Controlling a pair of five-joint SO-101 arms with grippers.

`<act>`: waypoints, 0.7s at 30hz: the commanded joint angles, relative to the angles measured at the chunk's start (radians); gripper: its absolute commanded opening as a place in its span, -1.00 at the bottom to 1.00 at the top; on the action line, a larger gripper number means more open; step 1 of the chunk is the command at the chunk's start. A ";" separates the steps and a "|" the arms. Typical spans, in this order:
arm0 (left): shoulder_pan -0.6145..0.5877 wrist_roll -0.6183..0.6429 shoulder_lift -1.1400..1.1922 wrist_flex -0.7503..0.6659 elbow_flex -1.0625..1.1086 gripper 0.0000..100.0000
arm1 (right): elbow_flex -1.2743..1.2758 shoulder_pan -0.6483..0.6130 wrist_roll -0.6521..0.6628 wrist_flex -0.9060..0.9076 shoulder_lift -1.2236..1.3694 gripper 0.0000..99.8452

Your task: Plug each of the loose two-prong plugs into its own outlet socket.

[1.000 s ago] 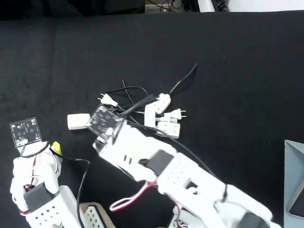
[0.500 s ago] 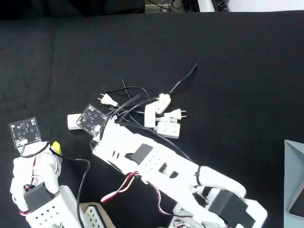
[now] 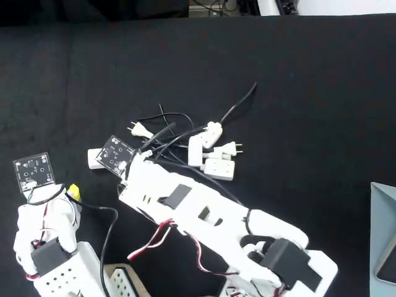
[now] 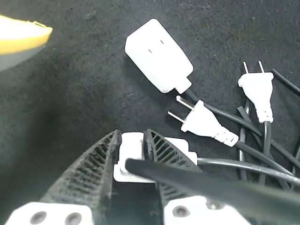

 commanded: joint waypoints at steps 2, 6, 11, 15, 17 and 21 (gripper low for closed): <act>0.012 0.006 0.006 -0.003 0.007 -0.51 | -0.059 -0.008 -0.005 -0.011 0.022 -0.98; 0.012 0.006 0.006 -0.003 0.007 -0.51 | -0.056 -0.009 -0.005 0.011 0.008 -0.98; 0.012 0.006 0.006 -0.003 0.007 -0.51 | -0.053 -0.018 -0.006 0.066 -0.048 -0.98; 0.012 0.006 0.006 -0.003 0.007 -0.51 | -0.051 -0.035 -0.026 0.066 -0.038 -0.98; 0.012 0.006 0.006 -0.003 0.007 -0.51 | -0.054 -0.037 -0.028 0.061 -0.015 -0.98; 0.012 0.006 0.006 -0.003 0.007 -0.51 | -0.073 -0.035 -0.028 0.063 0.027 -0.98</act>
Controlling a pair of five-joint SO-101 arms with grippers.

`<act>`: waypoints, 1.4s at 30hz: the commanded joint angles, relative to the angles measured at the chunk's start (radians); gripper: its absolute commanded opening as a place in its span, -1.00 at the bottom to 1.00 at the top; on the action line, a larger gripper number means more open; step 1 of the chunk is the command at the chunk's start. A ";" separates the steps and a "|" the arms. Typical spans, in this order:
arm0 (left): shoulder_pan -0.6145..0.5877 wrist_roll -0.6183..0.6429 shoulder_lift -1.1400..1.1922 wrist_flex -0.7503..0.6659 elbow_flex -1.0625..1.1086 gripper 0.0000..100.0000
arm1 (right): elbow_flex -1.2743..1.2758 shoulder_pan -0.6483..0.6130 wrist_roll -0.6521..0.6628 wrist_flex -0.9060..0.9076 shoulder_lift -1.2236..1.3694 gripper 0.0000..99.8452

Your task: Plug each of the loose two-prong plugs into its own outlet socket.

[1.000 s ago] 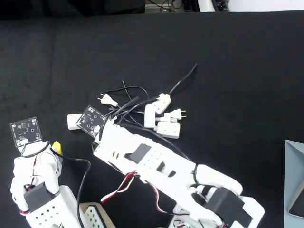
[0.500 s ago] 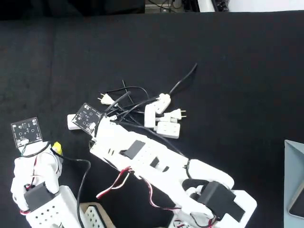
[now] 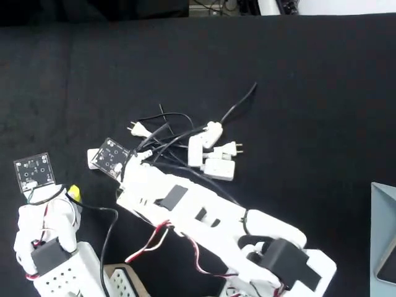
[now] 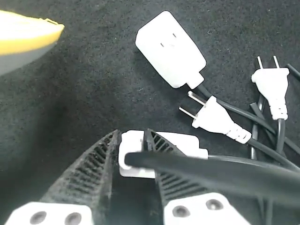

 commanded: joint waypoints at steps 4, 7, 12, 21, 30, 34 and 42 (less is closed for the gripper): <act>0.010 0.005 0.005 -0.002 -0.005 -0.51 | -0.050 -0.005 -0.009 0.003 0.030 -0.98; 0.010 0.003 0.005 0.000 -0.005 -0.51 | -0.045 -0.002 -0.008 0.006 0.035 -0.98; 0.010 0.003 0.005 0.000 -0.005 -0.51 | -0.044 0.020 -0.002 0.008 0.036 -0.98; 0.010 0.003 0.005 0.002 -0.005 -0.51 | -0.045 0.026 0.000 0.037 0.035 -0.98; 0.010 0.003 0.005 0.002 -0.005 -0.51 | -0.061 0.026 0.028 0.052 0.076 -0.98; 0.010 0.003 0.005 0.002 -0.005 -0.51 | -0.119 0.026 0.028 0.141 0.122 -0.98; 0.010 0.003 0.005 0.002 -0.004 -0.51 | -0.177 0.026 0.028 0.157 0.186 -0.97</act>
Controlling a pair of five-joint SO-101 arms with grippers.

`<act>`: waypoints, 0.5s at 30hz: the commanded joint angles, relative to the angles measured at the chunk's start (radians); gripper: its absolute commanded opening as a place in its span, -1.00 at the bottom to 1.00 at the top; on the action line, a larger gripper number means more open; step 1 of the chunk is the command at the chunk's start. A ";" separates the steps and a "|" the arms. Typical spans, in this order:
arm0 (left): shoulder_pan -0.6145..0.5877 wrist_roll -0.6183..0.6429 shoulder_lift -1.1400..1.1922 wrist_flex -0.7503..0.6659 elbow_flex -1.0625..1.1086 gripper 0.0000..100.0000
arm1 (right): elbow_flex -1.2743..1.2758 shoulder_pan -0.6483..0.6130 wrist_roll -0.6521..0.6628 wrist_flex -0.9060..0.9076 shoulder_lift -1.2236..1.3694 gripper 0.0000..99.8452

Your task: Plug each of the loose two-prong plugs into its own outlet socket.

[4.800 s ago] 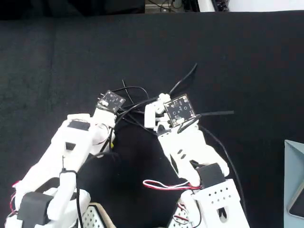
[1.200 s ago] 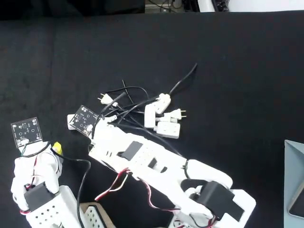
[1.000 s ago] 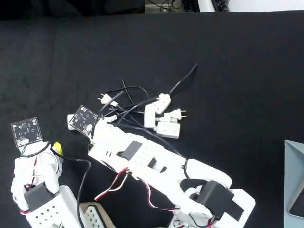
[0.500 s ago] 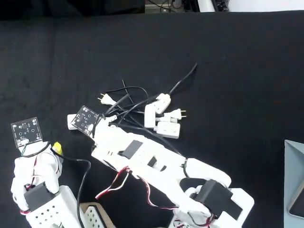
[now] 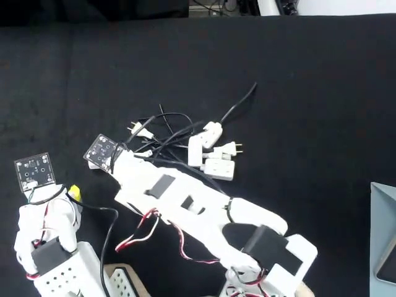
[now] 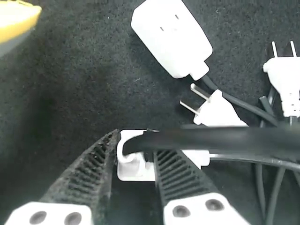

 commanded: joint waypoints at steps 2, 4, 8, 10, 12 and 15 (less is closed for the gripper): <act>0.010 0.003 0.005 0.002 -0.004 -0.51 | -0.008 0.011 0.003 0.049 -0.025 -0.92; 0.010 0.003 0.005 0.002 -0.004 -0.51 | -0.008 0.011 0.002 0.087 -0.070 -0.83; 0.010 0.003 0.005 0.002 -0.004 -0.51 | -0.005 0.011 0.002 0.137 -0.143 -0.75; 0.010 0.003 0.005 0.000 -0.004 -0.51 | 0.002 0.009 0.002 0.135 -0.163 -0.75; 0.010 0.003 0.005 0.000 -0.004 -0.51 | 0.016 0.008 0.002 0.130 -0.177 -0.75; 0.010 0.003 0.005 -0.005 0.004 -0.51 | 0.021 0.006 0.002 0.130 -0.180 -0.75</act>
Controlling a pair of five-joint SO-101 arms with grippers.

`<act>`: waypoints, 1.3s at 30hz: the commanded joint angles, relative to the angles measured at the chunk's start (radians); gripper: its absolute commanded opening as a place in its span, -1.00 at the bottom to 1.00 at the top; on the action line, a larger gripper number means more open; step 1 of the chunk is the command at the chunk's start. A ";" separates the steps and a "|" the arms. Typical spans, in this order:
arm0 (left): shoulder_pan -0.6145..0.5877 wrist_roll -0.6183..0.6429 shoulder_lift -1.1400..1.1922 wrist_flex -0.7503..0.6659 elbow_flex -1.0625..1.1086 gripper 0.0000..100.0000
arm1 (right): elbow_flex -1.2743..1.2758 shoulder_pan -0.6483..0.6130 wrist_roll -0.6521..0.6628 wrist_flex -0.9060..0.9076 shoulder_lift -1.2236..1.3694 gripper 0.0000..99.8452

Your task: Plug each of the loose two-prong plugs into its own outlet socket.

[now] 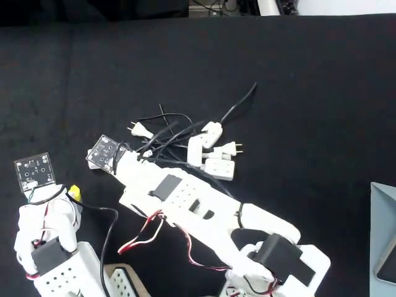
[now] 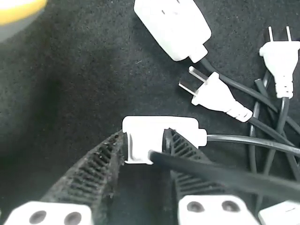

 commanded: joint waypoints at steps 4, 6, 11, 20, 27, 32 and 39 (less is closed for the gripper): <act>0.010 0.003 0.005 -0.005 0.007 -0.51 | -0.004 0.008 0.002 0.003 -0.033 -0.78; 0.010 0.003 0.005 -0.005 0.007 -0.51 | -0.004 0.009 0.008 -0.008 -0.031 -0.90; 0.010 0.002 0.005 -0.005 0.008 -0.51 | 0.027 0.011 0.029 -0.028 -0.031 -0.98; 0.010 0.002 0.005 -0.005 0.008 -0.51 | 0.081 0.034 0.103 -0.109 0.033 -0.98; 0.010 0.002 0.005 -0.005 0.010 -0.51 | 0.012 0.060 0.114 -0.087 0.133 -0.98; 0.010 0.002 0.005 -0.005 0.008 -0.50 | 0.013 0.060 0.069 -0.057 0.045 -0.89; 0.010 0.006 0.005 -0.005 0.002 -0.50 | 0.001 0.058 0.031 0.087 -0.150 -0.61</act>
